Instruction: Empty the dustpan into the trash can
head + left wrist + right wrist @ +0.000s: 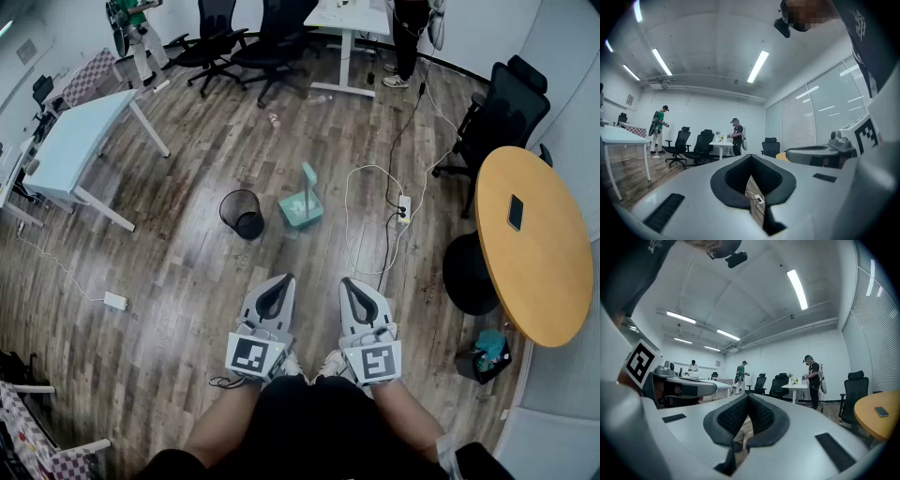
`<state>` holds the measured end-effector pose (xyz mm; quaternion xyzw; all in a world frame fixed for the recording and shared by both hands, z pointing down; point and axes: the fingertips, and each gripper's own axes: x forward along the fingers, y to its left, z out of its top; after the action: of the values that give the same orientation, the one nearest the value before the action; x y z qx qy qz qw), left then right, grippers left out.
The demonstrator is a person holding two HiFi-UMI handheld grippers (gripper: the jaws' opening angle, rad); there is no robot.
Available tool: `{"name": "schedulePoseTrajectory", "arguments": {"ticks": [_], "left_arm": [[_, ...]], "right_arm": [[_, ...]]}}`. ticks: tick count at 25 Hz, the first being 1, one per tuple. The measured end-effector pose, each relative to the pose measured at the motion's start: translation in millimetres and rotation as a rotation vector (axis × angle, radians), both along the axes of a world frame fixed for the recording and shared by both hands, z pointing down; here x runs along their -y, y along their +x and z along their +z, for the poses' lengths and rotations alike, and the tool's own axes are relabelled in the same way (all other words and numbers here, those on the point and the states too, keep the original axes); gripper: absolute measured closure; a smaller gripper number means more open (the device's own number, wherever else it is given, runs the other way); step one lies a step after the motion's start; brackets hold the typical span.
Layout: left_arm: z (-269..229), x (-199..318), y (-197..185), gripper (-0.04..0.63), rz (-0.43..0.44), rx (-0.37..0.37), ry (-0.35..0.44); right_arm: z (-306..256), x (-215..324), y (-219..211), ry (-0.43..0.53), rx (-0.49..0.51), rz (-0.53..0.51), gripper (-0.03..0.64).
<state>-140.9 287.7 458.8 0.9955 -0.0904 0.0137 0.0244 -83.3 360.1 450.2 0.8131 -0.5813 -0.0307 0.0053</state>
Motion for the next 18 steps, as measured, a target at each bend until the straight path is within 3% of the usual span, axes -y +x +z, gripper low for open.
{"name": "schedulePoseTrajectory", "arguments": {"ticks": [12,18], "left_arm": [[10.5,-5.4,15.9,0.583,-0.040,0.020,0.007],[7.7,8.8,24.3,0.583,-0.085,0.004,0.005]], "right_arm": [[1.9,-10.7,23.4,0.045,0.029,0.002,0.594],[2.8,-2.7,40.2,0.011,0.033,-0.003,0.594]]}}
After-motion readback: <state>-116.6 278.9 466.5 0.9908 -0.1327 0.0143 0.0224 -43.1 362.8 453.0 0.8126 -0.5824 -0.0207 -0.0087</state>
